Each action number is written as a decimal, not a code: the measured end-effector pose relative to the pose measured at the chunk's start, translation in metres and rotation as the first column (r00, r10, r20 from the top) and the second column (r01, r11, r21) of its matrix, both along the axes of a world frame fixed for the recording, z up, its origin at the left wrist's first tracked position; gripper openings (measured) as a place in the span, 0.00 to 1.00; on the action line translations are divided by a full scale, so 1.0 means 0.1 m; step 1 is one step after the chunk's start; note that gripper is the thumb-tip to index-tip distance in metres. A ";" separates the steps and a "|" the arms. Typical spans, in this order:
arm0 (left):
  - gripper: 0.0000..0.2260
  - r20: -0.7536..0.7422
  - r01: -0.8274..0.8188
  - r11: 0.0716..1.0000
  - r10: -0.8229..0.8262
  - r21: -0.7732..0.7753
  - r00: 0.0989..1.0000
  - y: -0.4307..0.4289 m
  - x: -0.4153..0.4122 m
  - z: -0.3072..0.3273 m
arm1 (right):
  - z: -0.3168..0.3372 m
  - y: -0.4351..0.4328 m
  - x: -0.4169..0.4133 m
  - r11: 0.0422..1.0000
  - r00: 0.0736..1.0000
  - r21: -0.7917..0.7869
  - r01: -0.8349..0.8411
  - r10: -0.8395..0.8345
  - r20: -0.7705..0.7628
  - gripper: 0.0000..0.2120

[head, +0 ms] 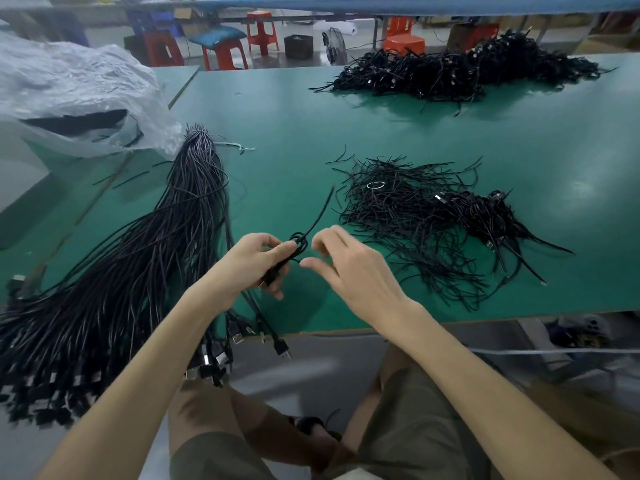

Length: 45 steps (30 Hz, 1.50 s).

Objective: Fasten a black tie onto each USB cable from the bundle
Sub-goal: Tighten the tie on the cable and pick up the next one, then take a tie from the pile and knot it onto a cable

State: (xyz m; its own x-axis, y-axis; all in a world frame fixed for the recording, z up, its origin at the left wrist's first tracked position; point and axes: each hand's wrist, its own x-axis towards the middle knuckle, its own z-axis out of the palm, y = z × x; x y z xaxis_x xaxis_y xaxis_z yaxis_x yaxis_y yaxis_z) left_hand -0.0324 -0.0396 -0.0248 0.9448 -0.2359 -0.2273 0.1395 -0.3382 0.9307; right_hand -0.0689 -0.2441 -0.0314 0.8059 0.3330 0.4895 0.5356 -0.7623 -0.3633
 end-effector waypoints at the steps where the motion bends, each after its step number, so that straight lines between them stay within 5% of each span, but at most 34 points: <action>1: 0.18 -0.005 -0.016 1.000 0.016 -0.006 1.000 0.00 0.01 -0.01 | 0.01 -0.02 0.00 1.000 0.999 -0.009 0.022 -0.022 0.033 0.14; 4: 0.16 -0.052 0.054 0.988 -0.062 -0.144 0.997 -0.02 0.00 -0.02 | 0.01 -0.07 0.02 0.962 0.988 -0.250 0.106 -0.074 0.136 0.24; 6: 0.15 -0.049 0.119 0.973 -0.131 -0.195 0.990 -0.06 -0.02 -0.02 | 0.01 -0.11 0.02 0.923 0.983 -0.357 0.147 -0.096 0.155 0.22; 10: 0.20 -0.058 0.180 0.973 -0.190 -0.145 0.980 -0.11 -0.03 0.04 | -0.03 -0.27 0.02 0.945 0.956 -0.273 0.179 -0.101 0.275 0.05; 12: 0.22 -0.059 0.108 0.991 -0.113 -0.080 0.992 -0.06 0.01 0.10 | 0.00 -0.43 0.05 0.955 0.959 -0.224 0.195 -0.137 0.248 0.06; 14: 0.21 0.048 -0.034 0.990 0.027 0.140 0.998 0.02 0.06 0.14 | 0.05 -0.66 0.09 0.942 0.947 -0.167 0.290 -0.256 0.195 0.08; 16: 0.19 0.208 -0.164 0.824 0.058 0.543 0.976 0.14 0.11 0.17 | 0.09 -0.93 0.17 0.895 0.900 -0.127 0.428 -0.409 0.154 0.10; 18: 0.20 0.259 -0.218 0.497 -0.015 0.840 0.966 0.24 0.10 0.15 | 0.12 -1.20 0.24 0.820 0.823 -0.097 0.565 -0.551 0.136 0.11; 20: 0.21 0.200 -0.183 0.312 -0.022 0.932 0.980 0.29 0.06 0.12 | 0.10 -1.43 0.30 0.739 0.741 -0.063 0.670 -0.662 0.115 0.13; 24: 0.22 0.038 -0.036 0.204 -0.010 0.978 0.999 0.27 0.05 0.04 | -0.03 -1.75 0.36 0.623 0.625 -0.051 0.781 -0.779 0.056 0.15; 28: 0.17 -0.011 0.011 0.282 -0.002 0.959 1.000 0.31 0.15 0.01 | -0.20 -1.86 0.34 0.612 0.613 -0.071 0.787 -0.790 -0.019 0.14; 34: 0.19 0.173 -0.181 0.486 0.063 0.855 0.983 0.32 0.13 0.03 | -0.24 -1.75 0.27 0.627 0.629 -0.115 0.771 -0.777 -0.019 0.21; 38: 0.19 0.104 -0.091 0.851 0.043 0.518 0.994 0.10 0.00 0.26 | -0.10 -1.46 0.19 0.687 0.693 -0.099 0.719 -0.719 0.042 0.21; 42: 0.16 0.068 0.165 0.954 -0.187 0.250 0.980 -0.36 -0.28 0.53 | 0.00 -0.80 0.06 0.922 0.922 0.014 0.386 -0.386 0.038 0.26; 45: 0.12 0.018 0.284 0.955 -0.286 0.086 0.958 -0.65 -0.35 0.58 | -0.05 -0.34 0.02 0.995 0.997 0.074 0.069 -0.067 -0.033 0.31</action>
State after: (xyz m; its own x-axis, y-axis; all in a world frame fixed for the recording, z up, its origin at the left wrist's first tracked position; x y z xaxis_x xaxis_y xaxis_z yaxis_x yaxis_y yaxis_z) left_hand -0.0670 -0.1042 0.0332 0.8476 -0.4782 -0.2299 -0.0013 -0.4352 0.9003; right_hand -0.0669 -0.2777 -0.0364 0.8406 0.2401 0.4855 0.4710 -0.7666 -0.4364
